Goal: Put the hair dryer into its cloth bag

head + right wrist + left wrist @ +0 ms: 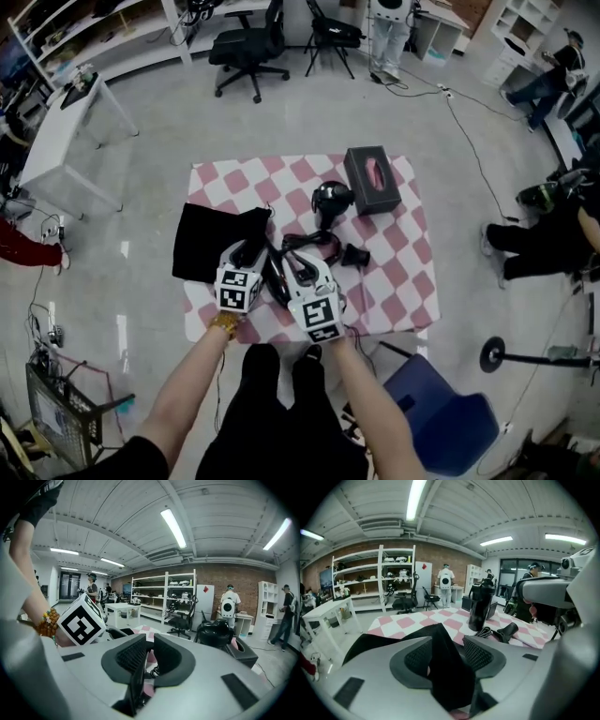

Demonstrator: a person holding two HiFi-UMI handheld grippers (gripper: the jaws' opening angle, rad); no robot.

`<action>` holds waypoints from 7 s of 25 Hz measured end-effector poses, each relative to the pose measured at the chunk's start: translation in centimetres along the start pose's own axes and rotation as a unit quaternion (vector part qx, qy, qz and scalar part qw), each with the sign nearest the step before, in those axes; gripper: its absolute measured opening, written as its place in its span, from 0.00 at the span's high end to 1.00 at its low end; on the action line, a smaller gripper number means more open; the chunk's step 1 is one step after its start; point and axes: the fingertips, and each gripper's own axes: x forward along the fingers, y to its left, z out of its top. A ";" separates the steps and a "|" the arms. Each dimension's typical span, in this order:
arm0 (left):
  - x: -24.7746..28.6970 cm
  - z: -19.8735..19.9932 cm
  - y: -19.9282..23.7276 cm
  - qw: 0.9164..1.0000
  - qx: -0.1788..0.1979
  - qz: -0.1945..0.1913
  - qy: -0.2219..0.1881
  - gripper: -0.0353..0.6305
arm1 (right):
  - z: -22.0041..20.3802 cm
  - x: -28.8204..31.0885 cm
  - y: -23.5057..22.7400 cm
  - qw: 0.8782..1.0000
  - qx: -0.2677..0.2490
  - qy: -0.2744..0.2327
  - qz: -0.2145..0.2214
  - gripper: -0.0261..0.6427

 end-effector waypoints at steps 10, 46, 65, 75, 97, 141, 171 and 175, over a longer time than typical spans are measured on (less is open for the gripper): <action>2.2 -1.2 0.2 0.996 -0.059 -0.069 0.008 0.82 | -3.5 1.6 -0.1 1.000 0.019 0.018 0.012 0.90; -11.0 6.0 6.6 0.959 -0.187 -0.211 -0.019 0.90 | -10.8 4.4 6.2 0.949 -0.029 0.270 0.161 0.53; -12.7 7.7 7.0 0.945 -0.193 -0.261 0.028 0.90 | -19.8 1.9 1.6 0.821 -0.394 0.308 0.274 0.55; -11.0 5.7 6.9 0.939 -0.232 -0.251 0.034 0.90 | -20.0 2.0 4.2 0.795 -0.394 0.343 0.309 0.57; -7.7 0.3 4.7 0.961 -0.019 -0.214 0.171 0.90 | -18.2 -6.7 8.8 0.800 -0.456 0.153 0.358 0.69; -7.7 -4.9 -5.2 0.938 0.227 -0.228 0.131 0.91 | -17.5 4.4 10.6 0.868 -0.428 0.177 0.178 0.67; -9.8 -10.3 0.1 0.990 0.031 -0.139 0.013 0.85 | -17.2 3.2 10.6 0.872 -0.376 0.162 0.267 0.52; -9.2 -9.6 0.2 0.989 0.062 -0.136 0.007 0.85 | -17.0 3.2 10.6 0.869 -0.377 0.165 0.273 0.52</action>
